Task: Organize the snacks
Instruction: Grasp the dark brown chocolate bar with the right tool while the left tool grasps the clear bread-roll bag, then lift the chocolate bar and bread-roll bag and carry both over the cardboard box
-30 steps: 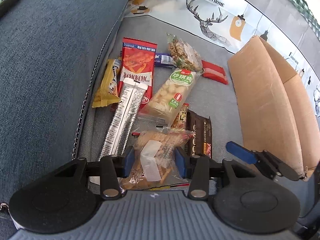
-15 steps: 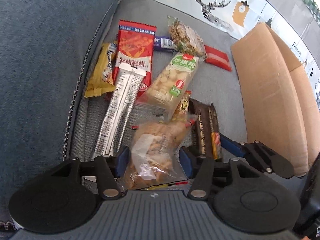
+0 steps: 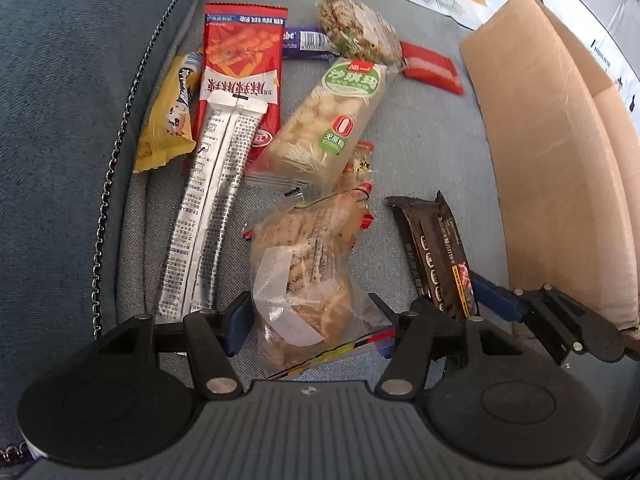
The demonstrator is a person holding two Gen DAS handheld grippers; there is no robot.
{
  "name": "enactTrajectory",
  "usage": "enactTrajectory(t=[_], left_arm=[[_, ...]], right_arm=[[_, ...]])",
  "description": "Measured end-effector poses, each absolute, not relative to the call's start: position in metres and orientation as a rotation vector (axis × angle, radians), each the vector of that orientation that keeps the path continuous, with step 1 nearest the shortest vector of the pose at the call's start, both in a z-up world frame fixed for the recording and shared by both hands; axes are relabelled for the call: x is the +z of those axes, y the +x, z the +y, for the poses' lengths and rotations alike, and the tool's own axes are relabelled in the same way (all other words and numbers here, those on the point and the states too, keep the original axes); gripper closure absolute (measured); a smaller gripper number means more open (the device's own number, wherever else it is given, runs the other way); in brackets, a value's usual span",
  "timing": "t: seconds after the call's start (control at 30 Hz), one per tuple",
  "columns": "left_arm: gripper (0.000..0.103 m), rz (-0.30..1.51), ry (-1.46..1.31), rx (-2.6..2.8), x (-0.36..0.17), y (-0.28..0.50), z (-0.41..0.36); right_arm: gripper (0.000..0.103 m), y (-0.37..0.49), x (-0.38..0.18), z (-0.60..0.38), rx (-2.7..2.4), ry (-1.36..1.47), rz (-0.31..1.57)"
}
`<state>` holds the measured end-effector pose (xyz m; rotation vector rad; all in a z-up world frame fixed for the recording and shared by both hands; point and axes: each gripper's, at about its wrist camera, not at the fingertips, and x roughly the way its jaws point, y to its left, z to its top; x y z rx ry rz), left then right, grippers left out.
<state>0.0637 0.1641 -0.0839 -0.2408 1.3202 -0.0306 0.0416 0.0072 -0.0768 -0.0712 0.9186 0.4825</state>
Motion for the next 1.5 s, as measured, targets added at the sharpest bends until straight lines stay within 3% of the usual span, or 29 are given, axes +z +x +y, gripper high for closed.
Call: enactTrajectory(t=[0.17, 0.23, 0.27, 0.33, 0.5, 1.13, 1.5], left_arm=[[0.039, 1.322, -0.211, -0.030, -0.085, 0.063, 0.161], [0.045, 1.315, -0.206, -0.020, -0.086, 0.065, 0.159], [0.053, 1.311, -0.204, -0.015, -0.085, 0.064, 0.159], [0.061, 1.303, -0.203, -0.014, -0.084, 0.064, 0.159], [0.066, 1.258, -0.199, -0.030, -0.076, 0.060, 0.159], [0.069, 1.016, -0.247, -0.083, -0.034, 0.022, 0.165], [0.069, 0.968, -0.282, -0.156, -0.024, 0.005, 0.160]], right_arm=[[0.054, 0.042, -0.078, 0.007, 0.474, -0.068, 0.911], [0.054, 0.043, -0.078, 0.008, 0.472, -0.071, 0.909], [0.055, 0.042, -0.078, 0.009, 0.472, -0.072, 0.908], [0.062, 0.042, -0.077, 0.009, 0.470, -0.078, 0.903], [0.062, 0.040, -0.072, 0.008, 0.477, -0.087, 0.879], [0.062, -0.012, -0.024, -0.020, 0.465, -0.061, 0.688], [0.062, -0.051, 0.030, -0.050, 0.439, -0.009, 0.508]])
